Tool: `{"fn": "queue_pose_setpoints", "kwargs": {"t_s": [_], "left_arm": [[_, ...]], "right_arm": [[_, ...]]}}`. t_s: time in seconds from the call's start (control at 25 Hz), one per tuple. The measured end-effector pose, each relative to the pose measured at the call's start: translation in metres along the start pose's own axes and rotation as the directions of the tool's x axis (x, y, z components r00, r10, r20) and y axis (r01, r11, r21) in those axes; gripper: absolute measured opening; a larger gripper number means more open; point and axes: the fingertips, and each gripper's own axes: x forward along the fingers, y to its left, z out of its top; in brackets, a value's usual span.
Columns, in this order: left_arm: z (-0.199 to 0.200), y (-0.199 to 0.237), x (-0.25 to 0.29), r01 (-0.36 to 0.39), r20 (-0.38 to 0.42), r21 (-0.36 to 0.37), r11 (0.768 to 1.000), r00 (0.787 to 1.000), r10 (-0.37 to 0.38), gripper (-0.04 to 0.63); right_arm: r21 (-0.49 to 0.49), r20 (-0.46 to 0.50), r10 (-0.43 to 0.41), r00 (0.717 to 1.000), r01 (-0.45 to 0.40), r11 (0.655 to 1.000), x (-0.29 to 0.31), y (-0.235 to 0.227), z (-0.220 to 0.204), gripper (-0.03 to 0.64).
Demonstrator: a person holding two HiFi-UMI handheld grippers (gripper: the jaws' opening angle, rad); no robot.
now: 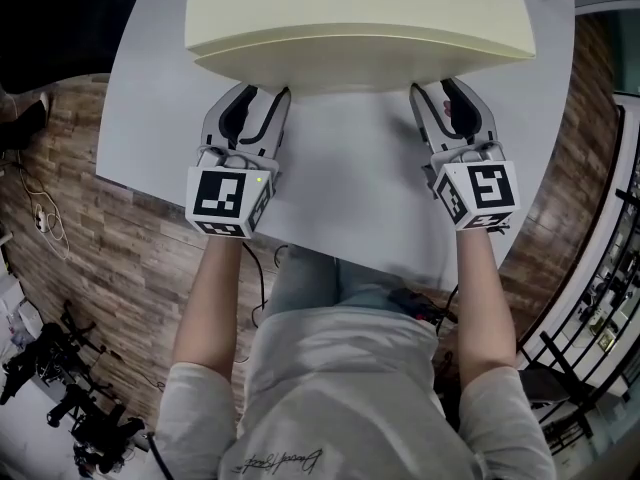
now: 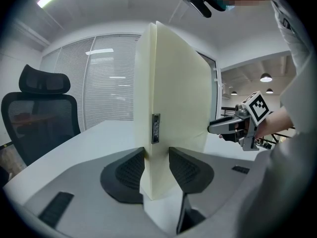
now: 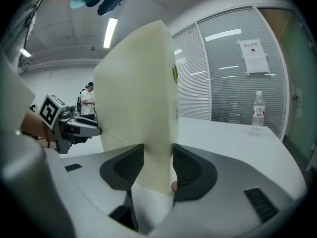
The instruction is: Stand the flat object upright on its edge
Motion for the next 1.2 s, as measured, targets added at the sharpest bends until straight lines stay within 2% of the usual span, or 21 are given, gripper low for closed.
{"fn": "queue_pose_setpoints", "kwargs": {"t_s": [0.68, 1.0, 1.2], "left_arm": [[-0.003, 0.001, -0.002, 0.013, -0.013, 0.035, 0.999, 1.0, -0.012, 0.173], [-0.009, 0.005, -0.003, 0.011, -0.022, -0.006, 1.0, 1.0, -0.011, 0.19], [-0.006, 0.002, -0.004, 0.015, -0.02, 0.0, 1.0, 1.0, -0.015, 0.19]], "right_arm": [[-0.025, -0.022, 0.037, 0.999, -0.038, 0.999, 0.002, 0.001, -0.002, 0.204], [-0.004, -0.031, 0.047, 0.998, -0.048, 0.999, 0.0, -0.001, -0.006, 0.215], [-0.005, -0.035, 0.046, 0.998, -0.047, 0.999, -0.001, -0.001, -0.005, 0.218]]}}
